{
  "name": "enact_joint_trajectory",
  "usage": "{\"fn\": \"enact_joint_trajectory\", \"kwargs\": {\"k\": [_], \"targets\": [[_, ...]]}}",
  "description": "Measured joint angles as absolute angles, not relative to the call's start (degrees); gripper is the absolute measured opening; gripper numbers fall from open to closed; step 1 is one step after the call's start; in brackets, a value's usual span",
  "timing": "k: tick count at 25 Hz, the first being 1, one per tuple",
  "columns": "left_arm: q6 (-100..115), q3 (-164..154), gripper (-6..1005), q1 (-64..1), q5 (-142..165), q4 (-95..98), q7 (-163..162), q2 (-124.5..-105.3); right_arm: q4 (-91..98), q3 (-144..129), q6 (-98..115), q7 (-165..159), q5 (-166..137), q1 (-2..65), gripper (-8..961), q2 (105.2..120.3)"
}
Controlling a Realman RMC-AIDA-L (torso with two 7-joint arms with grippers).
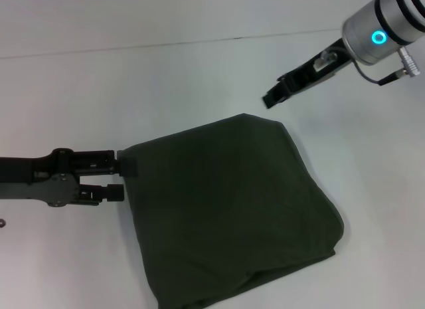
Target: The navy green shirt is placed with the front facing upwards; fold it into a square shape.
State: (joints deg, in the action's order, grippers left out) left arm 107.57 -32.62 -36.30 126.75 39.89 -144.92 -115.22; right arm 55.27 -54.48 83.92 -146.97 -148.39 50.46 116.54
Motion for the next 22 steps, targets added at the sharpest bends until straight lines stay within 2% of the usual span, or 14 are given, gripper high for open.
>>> {"fn": "enact_joint_trajectory", "kwargs": {"k": [15, 22], "targets": [[111.8, -33.1, 819, -36.2, 126.6, 40.1, -142.9, -115.52, 55.0, -54.9, 88.3, -145.1, -143.8, 50.8, 303, 117.37], [105.7, -37.7, 810, -35.5, 129.9, 39.8, -143.9, -116.80, 55.0, -54.8, 89.0, -145.2, -144.4, 50.4, 303, 117.08]]}}
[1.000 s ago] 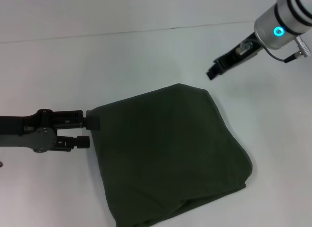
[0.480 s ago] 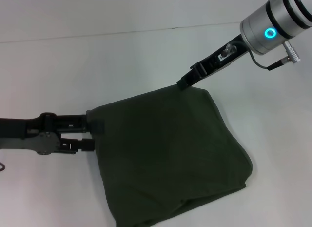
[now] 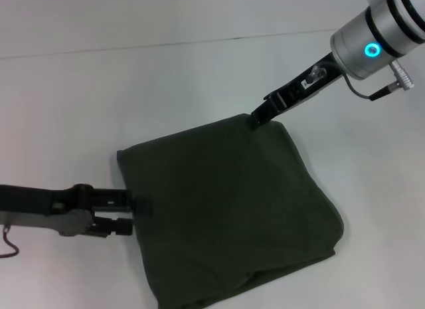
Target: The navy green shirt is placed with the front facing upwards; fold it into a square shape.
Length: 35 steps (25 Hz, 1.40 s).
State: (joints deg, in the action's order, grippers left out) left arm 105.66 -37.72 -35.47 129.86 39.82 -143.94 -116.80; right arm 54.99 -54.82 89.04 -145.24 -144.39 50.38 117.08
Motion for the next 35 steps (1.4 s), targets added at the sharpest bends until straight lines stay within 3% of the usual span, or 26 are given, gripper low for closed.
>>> {"fn": "enact_joint_trajectory", "kwargs": {"k": [9, 27, 35], "targets": [[89.6, -44.8, 797, -36.6, 134.3, 35.5, -150.2, -117.73, 55.0, -54.4, 89.5, -145.3, -144.5, 50.1, 303, 116.87], [86.5, -45.9, 773, -40.0, 134.8, 32.3, -151.1, -119.74, 55.0, -54.3, 89.0, -145.2, -144.4, 49.5, 303, 116.62], [86.1, -48.8, 762, -40.5, 134.9, 32.5, -150.2, -119.66, 55.0, -54.2, 88.9, -145.2, -144.4, 49.2, 302, 116.62]]}}
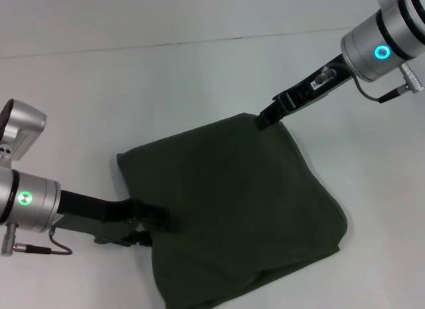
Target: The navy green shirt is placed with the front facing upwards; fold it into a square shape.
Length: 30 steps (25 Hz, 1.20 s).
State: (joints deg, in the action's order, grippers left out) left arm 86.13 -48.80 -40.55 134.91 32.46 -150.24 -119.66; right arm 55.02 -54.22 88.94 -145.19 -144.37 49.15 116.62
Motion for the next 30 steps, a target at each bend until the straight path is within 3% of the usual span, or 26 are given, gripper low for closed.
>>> {"fn": "enact_joint_trajectory", "kwargs": {"k": [3, 14, 25, 30], "targets": [[86.1, -49.6, 758, -40.6, 135.0, 32.6, -150.3, -119.63, 55.0, -54.2, 88.9, -145.2, -144.2, 49.0, 303, 116.62], [86.6, -50.4, 319, -40.3, 135.1, 34.3, -150.3, -119.10, 55.1, -54.1, 88.9, -145.4, -144.1, 48.8, 302, 116.49], [87.3, -46.6, 125, -38.7, 138.9, 38.4, -151.3, -116.98, 55.0, -54.1, 88.9, -145.6, -144.3, 48.6, 302, 116.44], [87.5, -42.4, 109, -38.1, 141.8, 39.6, -151.3, -116.29, 55.0, -54.1, 88.9, -145.6, -144.3, 48.5, 303, 116.44]]}}
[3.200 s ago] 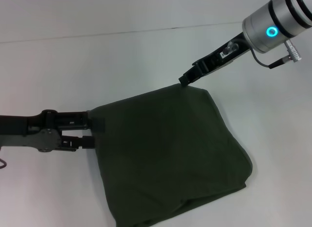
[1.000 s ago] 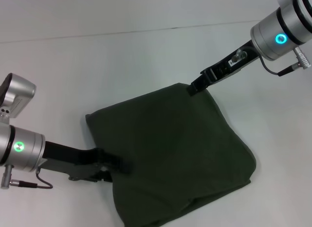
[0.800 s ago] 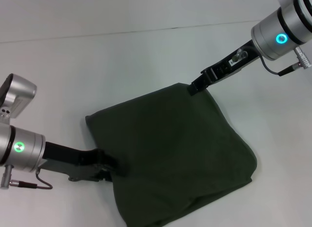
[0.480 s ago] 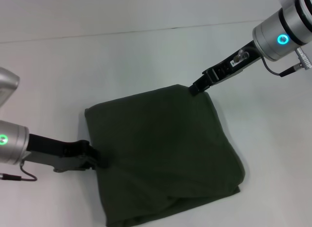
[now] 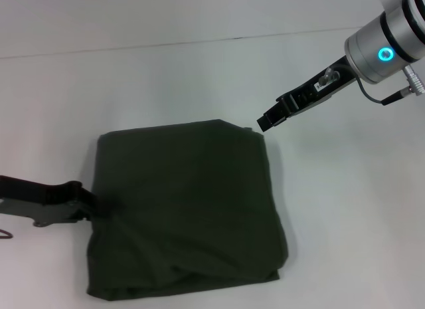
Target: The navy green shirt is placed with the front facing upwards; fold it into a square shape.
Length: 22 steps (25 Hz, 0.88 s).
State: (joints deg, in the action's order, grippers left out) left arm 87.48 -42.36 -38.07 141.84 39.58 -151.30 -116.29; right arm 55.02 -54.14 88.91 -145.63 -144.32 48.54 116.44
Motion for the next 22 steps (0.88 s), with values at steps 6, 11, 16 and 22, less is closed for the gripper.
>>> {"fn": "enact_joint_trajectory", "kwargs": {"k": [6, 11, 16, 22], "targets": [[88.8, -40.0, 142, -36.6, 144.5, 42.5, -152.1, -116.04, 55.0, -54.1, 88.9, -145.6, -144.3, 48.5, 302, 116.35], [89.3, -38.2, 169, -35.6, 145.4, 43.9, -152.2, -115.89, 55.0, -54.1, 88.6, -145.6, -144.3, 48.4, 302, 116.20], [90.3, -36.4, 196, -36.0, 143.7, 43.7, -148.2, -115.57, 55.0, -54.1, 88.6, -145.6, -144.1, 48.4, 306, 116.21], [92.8, -34.7, 229, -34.4, 142.4, 46.0, -147.7, -115.61, 55.0, -54.0, 88.6, -145.4, -144.0, 48.1, 316, 116.25]]}}
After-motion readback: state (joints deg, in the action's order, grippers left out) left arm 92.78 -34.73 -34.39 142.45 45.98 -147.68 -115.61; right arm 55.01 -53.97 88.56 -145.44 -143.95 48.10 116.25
